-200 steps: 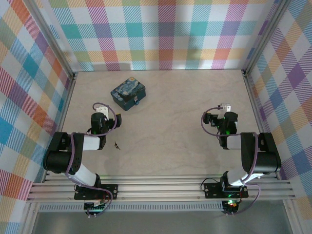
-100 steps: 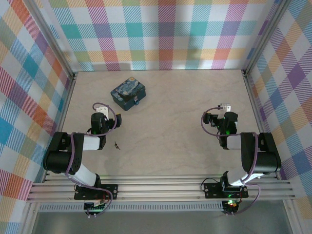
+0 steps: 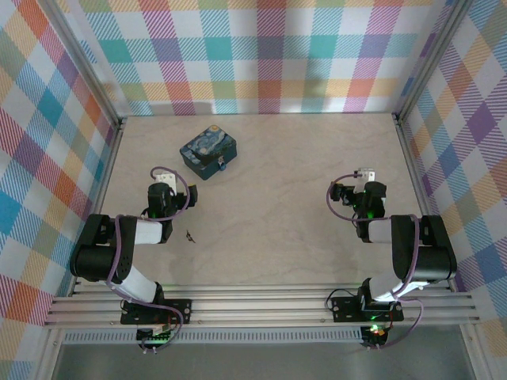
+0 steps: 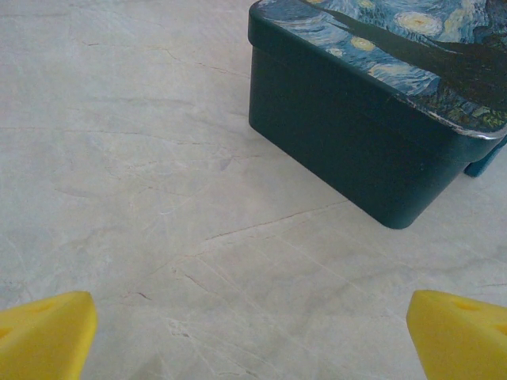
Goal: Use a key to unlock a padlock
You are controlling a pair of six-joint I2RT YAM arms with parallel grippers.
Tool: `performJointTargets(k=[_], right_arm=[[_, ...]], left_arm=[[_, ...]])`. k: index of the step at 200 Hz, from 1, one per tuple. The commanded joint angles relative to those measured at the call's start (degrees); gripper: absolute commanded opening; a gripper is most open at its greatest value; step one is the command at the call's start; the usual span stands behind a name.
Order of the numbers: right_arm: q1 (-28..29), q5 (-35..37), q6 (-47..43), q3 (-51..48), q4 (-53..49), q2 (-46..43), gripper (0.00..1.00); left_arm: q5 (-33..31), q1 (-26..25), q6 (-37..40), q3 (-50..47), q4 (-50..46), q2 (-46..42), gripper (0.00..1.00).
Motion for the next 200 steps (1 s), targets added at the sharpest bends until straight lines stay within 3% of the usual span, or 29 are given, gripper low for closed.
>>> performJointTargets(k=[1, 31, 71, 103, 123, 163, 200], right_arm=[[0.36, -1.85, -1.01, 2.25, -2.90, -1.45, 1.00], [0.33, -2.56, -1.33, 8.26, -16.85, -5.07, 1.00], [0.36, -3.11, -1.14, 10.45, -22.56, -9.00, 1.00], [0.36, -3.58, 4.27, 14.66, -30.01, -11.12, 1.00], [0.36, -3.89, 8.55, 18.78, -36.42, -10.54, 1.00], [2.79, -3.99, 14.13, 30.11, -52.24, -5.45, 1.00], [9.64, -3.91, 16.10, 35.07, -55.63, -0.78, 1.00]], left_arm=[[-0.08, 0.48, -0.30, -0.21, 2.06, 0.02, 1.00], [0.83, 0.52, 0.00, 0.56, -0.37, -1.49, 1.00], [2.28, 0.52, -1.56, 9.40, -22.01, -8.20, 1.00], [-0.94, 0.62, -12.93, 17.28, -40.22, -11.44, 1.00], [4.20, 1.21, -19.76, 23.53, -49.46, -10.18, 0.98], [14.55, 1.98, -34.42, 31.57, -53.83, -5.19, 0.87], [19.05, 2.01, -40.48, 36.67, -52.86, 2.99, 0.80]])
